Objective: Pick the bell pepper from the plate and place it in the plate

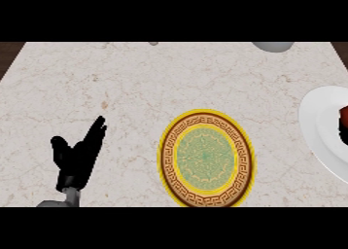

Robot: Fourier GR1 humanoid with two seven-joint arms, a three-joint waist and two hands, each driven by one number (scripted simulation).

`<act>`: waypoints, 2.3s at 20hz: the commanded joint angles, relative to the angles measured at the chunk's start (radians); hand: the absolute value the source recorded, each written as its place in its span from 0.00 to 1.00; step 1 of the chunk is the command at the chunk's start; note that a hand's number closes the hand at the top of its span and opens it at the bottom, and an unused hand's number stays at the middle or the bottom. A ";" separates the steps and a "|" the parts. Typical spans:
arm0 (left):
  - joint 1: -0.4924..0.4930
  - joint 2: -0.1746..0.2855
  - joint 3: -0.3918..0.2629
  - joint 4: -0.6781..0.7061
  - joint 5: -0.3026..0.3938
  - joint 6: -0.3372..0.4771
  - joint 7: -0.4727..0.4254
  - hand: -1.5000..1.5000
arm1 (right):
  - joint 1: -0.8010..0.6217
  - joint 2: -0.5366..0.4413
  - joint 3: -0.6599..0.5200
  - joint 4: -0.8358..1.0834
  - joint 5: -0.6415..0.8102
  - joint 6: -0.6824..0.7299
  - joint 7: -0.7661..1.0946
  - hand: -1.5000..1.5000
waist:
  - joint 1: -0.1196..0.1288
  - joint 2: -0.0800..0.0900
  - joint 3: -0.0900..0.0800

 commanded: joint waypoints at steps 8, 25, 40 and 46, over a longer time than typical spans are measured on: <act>-0.011 -0.021 -0.011 0.044 -0.009 -0.015 0.008 0.50 | -0.249 -0.127 -0.203 0.635 -0.297 0.231 -0.331 1.00 | 0.022 0.015 -0.005; 0.000 -0.021 -0.008 0.018 -0.020 -0.014 0.031 0.50 | -0.474 -0.097 -0.409 1.098 -0.509 0.525 -0.877 0.00 | 0.019 0.013 -0.001; 0.024 -0.021 0.031 0.020 -0.027 -0.016 0.022 0.50 | -0.235 -0.283 -0.487 1.208 -0.635 1.118 -1.000 0.00 | -0.013 0.001 -0.007; -0.001 -0.010 0.064 0.062 -0.022 -0.046 -0.010 0.50 | -0.060 -0.286 -0.460 1.212 -0.605 1.183 -1.142 0.00 | -0.017 0.002 -0.007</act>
